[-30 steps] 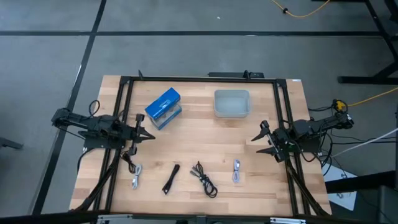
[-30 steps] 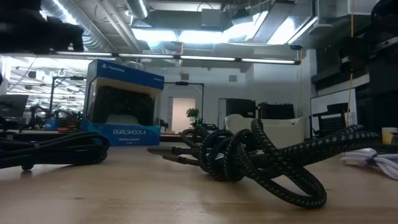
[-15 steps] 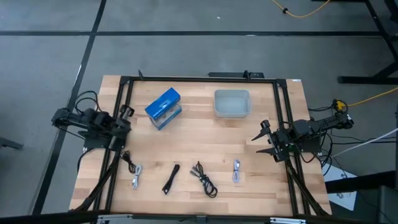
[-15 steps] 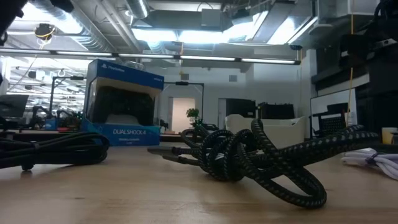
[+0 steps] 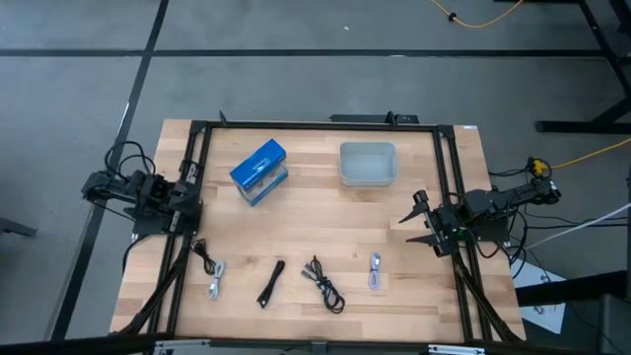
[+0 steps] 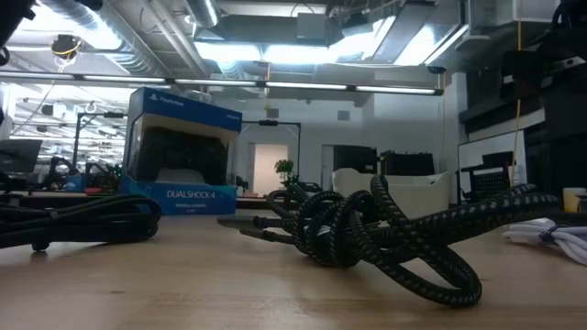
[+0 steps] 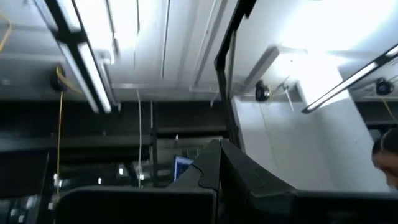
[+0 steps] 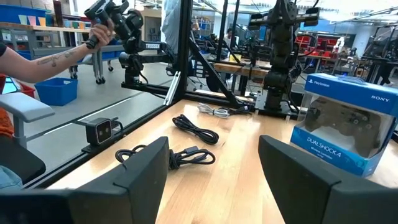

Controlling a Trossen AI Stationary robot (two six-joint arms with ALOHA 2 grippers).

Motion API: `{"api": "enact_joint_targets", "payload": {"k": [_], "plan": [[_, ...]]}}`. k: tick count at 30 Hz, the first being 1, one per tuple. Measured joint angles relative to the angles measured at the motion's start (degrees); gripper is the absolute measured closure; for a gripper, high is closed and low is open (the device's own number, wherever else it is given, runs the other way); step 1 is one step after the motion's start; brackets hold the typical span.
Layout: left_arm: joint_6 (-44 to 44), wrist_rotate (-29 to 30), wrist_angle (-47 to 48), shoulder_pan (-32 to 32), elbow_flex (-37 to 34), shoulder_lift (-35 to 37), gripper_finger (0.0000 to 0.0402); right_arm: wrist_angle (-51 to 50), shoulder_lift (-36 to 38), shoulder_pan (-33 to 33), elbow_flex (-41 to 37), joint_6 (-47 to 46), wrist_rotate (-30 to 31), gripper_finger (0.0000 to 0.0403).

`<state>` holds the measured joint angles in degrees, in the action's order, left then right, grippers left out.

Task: Pick and place USB-C Cables
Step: Move the charger cables to the center of the table

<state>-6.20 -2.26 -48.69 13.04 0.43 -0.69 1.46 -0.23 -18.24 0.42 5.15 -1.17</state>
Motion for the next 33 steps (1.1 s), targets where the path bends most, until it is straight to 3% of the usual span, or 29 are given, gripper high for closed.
{"api": "enact_joint_targets", "payload": {"k": [6,12,22,33], "plan": [[4.2,0.7,4.9,0.0,0.0,0.0,0.0401,2.5,0.0,0.0,0.0,-5.6,-0.5,0.0150],[8.9,-4.7,8.8,0.0,0.0,-2.4,0.0401,4.8,0.0,0.0,0.0,-9.3,0.0,0.0150],[19.7,1.1,8.6,0.9,0.0,-9.1,0.0401,4.8,0.0,0.0,0.0,-9.4,0.0,0.0150],[12.8,-4.9,8.7,6.9,4.7,-21.3,0.0401,4.8,0.0,0.0,0.0,-10.9,0.1,0.0150]]}}
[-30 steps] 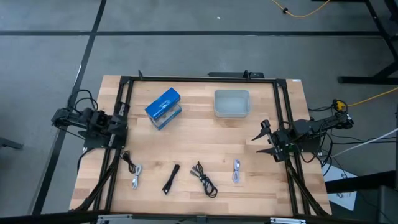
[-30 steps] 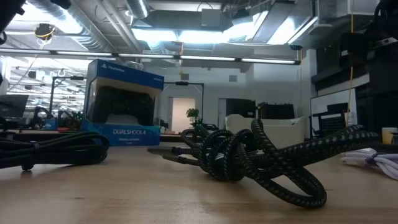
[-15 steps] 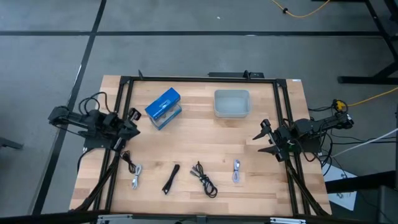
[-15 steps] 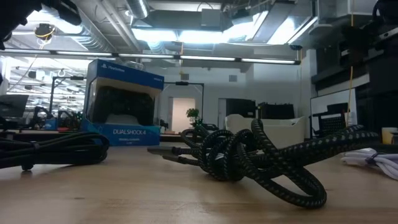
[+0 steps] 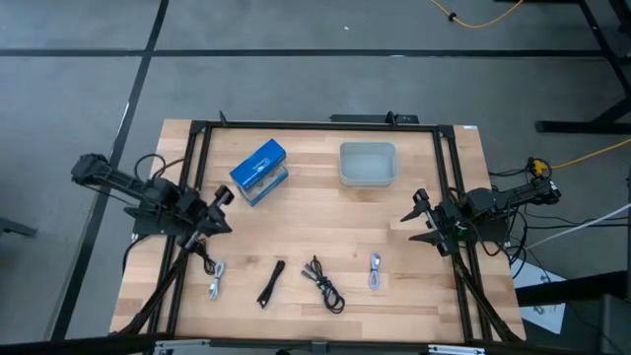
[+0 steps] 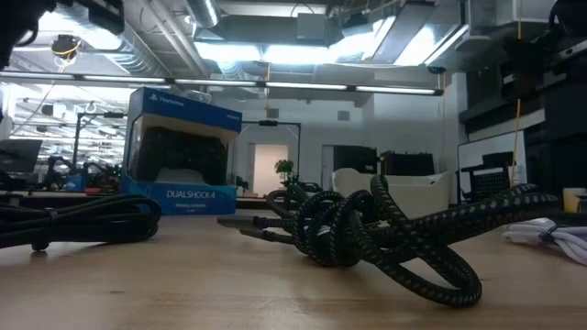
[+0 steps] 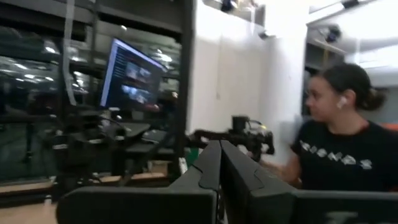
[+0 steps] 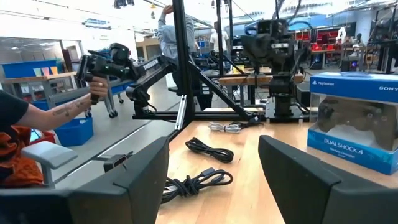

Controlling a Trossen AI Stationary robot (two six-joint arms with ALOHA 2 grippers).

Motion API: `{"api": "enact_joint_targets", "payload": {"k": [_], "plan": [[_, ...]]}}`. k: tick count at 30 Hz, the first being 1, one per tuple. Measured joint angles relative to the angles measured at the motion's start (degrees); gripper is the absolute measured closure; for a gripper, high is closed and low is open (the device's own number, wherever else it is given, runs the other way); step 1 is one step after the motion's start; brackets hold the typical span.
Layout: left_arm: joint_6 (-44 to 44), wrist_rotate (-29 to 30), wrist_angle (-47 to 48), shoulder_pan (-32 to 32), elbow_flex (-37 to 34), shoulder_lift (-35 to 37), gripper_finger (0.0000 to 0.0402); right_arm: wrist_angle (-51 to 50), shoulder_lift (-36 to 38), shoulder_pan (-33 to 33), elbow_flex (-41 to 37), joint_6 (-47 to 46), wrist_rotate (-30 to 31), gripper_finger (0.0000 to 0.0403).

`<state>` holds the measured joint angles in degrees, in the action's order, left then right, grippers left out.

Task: Pick and place USB-C Cables
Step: Move the charger cables to the center of the table

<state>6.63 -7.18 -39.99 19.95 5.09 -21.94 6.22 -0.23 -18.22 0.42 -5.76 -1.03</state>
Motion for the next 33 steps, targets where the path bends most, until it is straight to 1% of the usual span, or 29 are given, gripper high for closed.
{"api": "enact_joint_targets", "payload": {"k": [3,6,10,14,18,23,26,33], "plan": [[-0.2,-0.2,0.6,2.1,4.2,-5.9,0.0401,0.0,0.0,0.0,0.0,0.0,0.0,0.0150],[0.3,0.0,3.7,4.0,9.3,-12.0,0.0401,0.0,0.0,0.0,0.0,0.0,0.0,0.0150],[0.5,0.2,11.4,6.2,16.6,-18.6,0.0401,0.0,0.0,0.0,0.0,0.0,0.0,0.0150],[1.7,2.5,21.9,8.5,24.3,-23.5,0.0401,0.0,0.0,0.0,0.0,-0.1,0.0,0.0150],[9.0,5.8,30.7,10.4,30.4,-27.5,0.0401,-0.1,0.0,0.0,0.0,-1.0,0.0,0.0150],[17.0,10.3,36.7,12.5,35.1,-31.6,0.0401,-0.1,0.0,0.0,0.0,-1.7,0.0,0.0150],[22.0,12.4,40.3,13.6,36.4,-33.7,0.0401,-0.1,0.0,0.0,0.0,-1.6,0.0,0.0150],[35.9,15.6,49.7,15.5,36.4,-37.2,0.0401,-1.0,0.0,0.0,0.0,-1.6,-0.1,0.0150]]}}
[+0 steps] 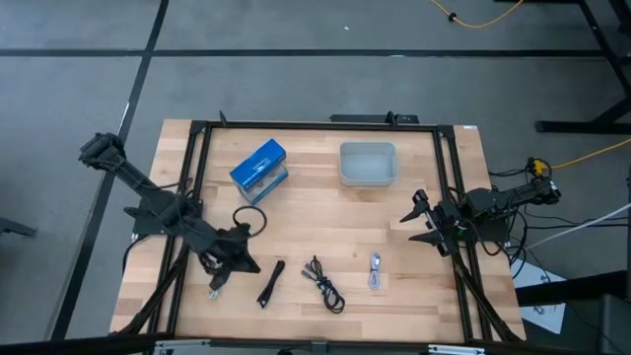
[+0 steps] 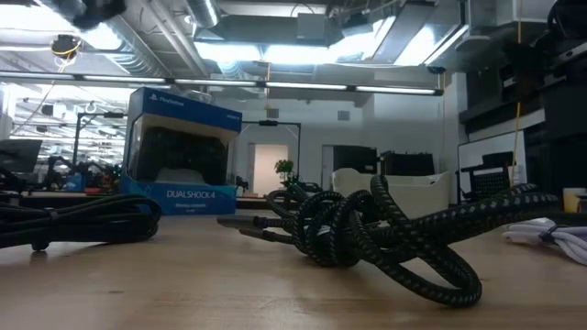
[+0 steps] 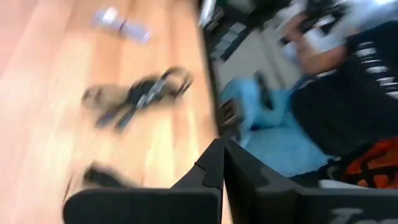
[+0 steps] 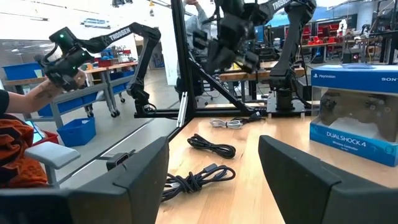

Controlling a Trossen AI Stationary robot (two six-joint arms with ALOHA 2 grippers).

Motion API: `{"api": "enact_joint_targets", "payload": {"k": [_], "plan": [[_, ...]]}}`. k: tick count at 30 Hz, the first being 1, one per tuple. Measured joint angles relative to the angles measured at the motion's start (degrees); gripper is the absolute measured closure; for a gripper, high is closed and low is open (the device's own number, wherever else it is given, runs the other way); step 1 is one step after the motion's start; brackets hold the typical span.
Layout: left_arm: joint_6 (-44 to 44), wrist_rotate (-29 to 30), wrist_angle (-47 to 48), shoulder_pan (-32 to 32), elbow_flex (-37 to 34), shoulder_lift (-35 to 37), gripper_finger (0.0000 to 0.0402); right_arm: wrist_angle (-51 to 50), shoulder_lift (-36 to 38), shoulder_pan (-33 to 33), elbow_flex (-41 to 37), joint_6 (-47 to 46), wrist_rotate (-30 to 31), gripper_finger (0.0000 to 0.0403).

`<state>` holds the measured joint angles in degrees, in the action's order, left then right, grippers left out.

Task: Pick and place USB-C Cables
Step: Move the charger cables to the center of the table

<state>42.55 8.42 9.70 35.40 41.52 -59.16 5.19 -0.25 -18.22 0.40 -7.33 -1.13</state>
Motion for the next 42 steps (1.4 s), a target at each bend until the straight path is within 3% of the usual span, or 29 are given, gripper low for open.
{"api": "enact_joint_targets", "payload": {"k": [7,15,27,31,36,39,42], "plan": [[10.5,3.0,5.8,-0.1,0.0,-3.6,0.0401,-0.8,0.0,0.0,0.0,0.0,-0.1,0.0150],[10.9,7.3,6.7,-0.1,0.0,-8.6,0.0401,-1.2,0.0,0.0,0.0,0.0,0.0,0.0150],[11.6,7.6,6.8,-0.4,0.5,-12.6,0.0401,-3.9,0.0,0.0,0.0,-0.1,0.0,0.0150],[11.7,9.6,5.4,-1.5,5.0,-12.6,0.0402,-3.9,0.0,0.0,0.0,0.0,0.0,0.0150],[-0.7,11.8,3.4,-2.3,12.7,-15.2,0.0402,-3.8,0.0,0.0,0.0,0.1,0.0,0.0150],[-5.4,11.5,9.6,-2.6,18.7,-19.2,0.0402,-3.8,0.0,0.0,0.0,0.1,0.1,0.0150],[-3.6,11.3,22.9,-3.1,25.3,-24.0,0.0402,-3.8,-0.1,0.0,0.0,0.0,0.1,0.0150]]}}
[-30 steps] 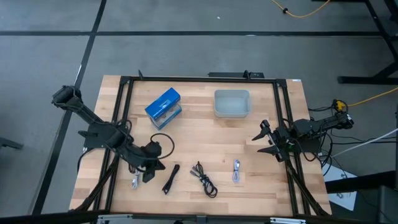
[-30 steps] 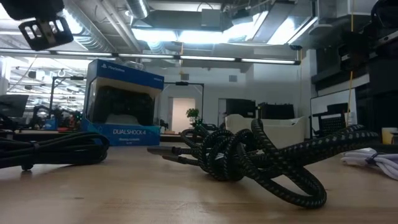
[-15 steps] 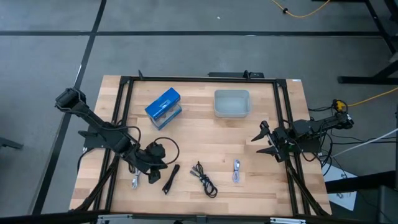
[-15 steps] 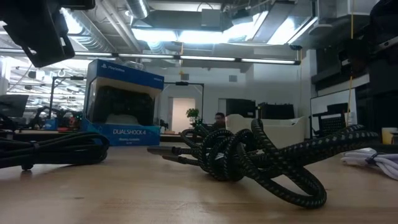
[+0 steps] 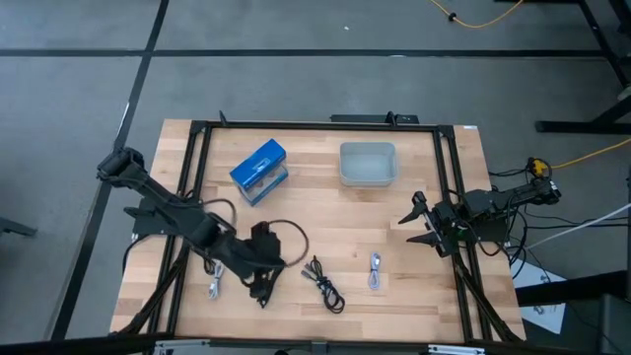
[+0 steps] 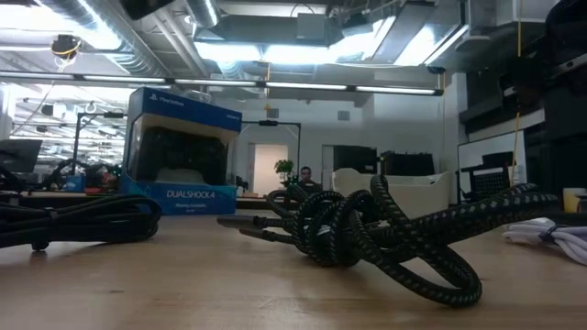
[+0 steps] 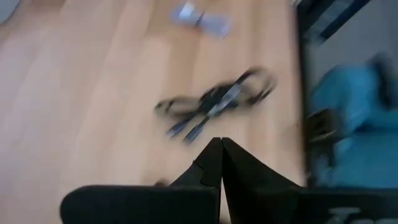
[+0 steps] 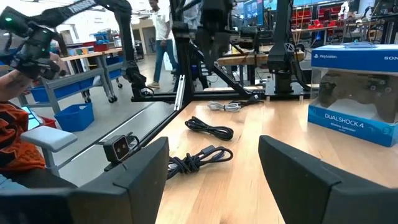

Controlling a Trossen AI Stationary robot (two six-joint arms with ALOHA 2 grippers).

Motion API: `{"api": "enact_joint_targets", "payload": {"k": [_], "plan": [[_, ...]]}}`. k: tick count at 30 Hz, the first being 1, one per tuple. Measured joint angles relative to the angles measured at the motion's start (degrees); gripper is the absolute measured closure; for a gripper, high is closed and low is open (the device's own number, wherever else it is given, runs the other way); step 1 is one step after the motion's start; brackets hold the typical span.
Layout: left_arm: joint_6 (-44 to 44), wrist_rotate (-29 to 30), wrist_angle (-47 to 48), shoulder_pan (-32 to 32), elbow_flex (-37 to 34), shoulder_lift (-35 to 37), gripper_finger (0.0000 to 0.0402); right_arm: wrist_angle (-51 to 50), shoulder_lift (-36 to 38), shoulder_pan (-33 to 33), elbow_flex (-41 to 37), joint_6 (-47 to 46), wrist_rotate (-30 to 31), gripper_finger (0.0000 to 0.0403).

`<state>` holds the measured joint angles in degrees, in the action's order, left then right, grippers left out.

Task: Pick and place USB-C Cables
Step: Move the charger cables to the center of the table

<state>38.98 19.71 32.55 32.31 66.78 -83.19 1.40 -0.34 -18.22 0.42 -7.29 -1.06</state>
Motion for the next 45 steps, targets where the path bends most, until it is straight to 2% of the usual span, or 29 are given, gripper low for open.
{"api": "enact_joint_targets", "payload": {"k": [3,7,13,18,22,26,33,36,40,45], "plan": [[6.7,-1.7,14.8,-0.8,5.7,-4.3,0.0402,0.0,0.0,0.0,0.0,0.0,0.0,0.0150],[14.9,-7.3,28.7,-1.9,10.5,-9.0,0.0401,0.0,0.0,0.0,0.0,0.0,0.0,0.0150],[22.5,-14.6,37.8,-2.6,11.0,-11.8,0.0401,0.0,0.0,0.0,0.0,0.0,0.0,0.0150],[28.4,-16.4,44.6,-2.6,11.0,-12.3,0.0401,0.0,0.0,0.0,0.0,0.0,0.0,0.0150],[33.2,-23.8,50.4,-2.2,7.8,-12.3,0.0401,0.0,0.0,0.0,0.0,-1.8,-0.1,0.0150],[34.5,-31.5,50.1,-0.4,1.2,-12.3,0.0401,0.0,0.0,0.0,0.0,-3.0,-0.1,0.0150],[34.9,-33.4,49.3,3.1,-8.1,-12.3,0.0401,0.0,0.0,0.0,0.0,-3.0,-0.1,0.0150],[33.5,-37.4,48.5,4.2,-11.5,-12.3,0.0401,0.0,0.0,0.0,0.0,-3.7,-0.1,0.0150],[32.4,-42.5,41.6,5.8,-16.5,-12.3,0.0401,0.0,0.0,0.0,0.0,-4.5,-0.1,0.0150],[33.2,-42.0,31.7,6.5,-20.7,-12.3,0.0401,0.0,0.0,0.0,0.0,-4.5,-0.1,0.0150]]}}
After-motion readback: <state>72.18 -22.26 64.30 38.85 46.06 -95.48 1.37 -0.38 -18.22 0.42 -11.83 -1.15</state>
